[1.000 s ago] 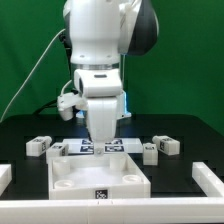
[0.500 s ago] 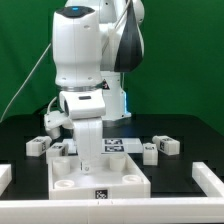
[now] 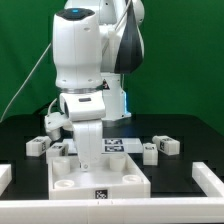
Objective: Assemble one leg
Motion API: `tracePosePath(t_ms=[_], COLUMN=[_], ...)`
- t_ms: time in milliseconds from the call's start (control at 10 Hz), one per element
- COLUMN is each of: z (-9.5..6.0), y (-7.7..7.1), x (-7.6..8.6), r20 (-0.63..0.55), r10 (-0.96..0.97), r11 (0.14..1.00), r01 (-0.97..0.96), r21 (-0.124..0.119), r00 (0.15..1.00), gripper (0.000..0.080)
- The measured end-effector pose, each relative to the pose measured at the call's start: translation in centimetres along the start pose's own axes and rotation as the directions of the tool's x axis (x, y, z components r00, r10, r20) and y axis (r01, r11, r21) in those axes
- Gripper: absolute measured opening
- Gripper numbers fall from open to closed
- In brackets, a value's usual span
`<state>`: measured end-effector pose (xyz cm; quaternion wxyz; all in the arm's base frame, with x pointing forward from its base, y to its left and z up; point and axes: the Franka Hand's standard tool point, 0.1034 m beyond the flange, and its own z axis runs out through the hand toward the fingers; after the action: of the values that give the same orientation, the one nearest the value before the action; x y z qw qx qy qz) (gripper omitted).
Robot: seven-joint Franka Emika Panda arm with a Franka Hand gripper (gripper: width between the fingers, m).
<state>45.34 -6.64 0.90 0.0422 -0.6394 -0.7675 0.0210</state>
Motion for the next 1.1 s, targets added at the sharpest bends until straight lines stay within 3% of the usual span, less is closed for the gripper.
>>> tracePosePath(t_ms=[100, 200, 800, 1100], z=[0.0, -0.1, -0.2, -0.1], y=[0.0, 0.1, 0.4, 1.4], x=[0.0, -0.1, 0.2, 3.9], r20=[0.000, 0.002, 0.003, -0.017], r10=[0.000, 0.001, 0.029, 0.162], r11=[1.000, 1.000, 0.999, 0.987], r01=[0.000, -0.001, -0.029, -0.162], r21=[0.000, -0.006, -0.016, -0.021], r00=[1.000, 1.000, 1.000, 0.987], gripper=[0.0244, 0.0072, 0.0061, 0.0061])
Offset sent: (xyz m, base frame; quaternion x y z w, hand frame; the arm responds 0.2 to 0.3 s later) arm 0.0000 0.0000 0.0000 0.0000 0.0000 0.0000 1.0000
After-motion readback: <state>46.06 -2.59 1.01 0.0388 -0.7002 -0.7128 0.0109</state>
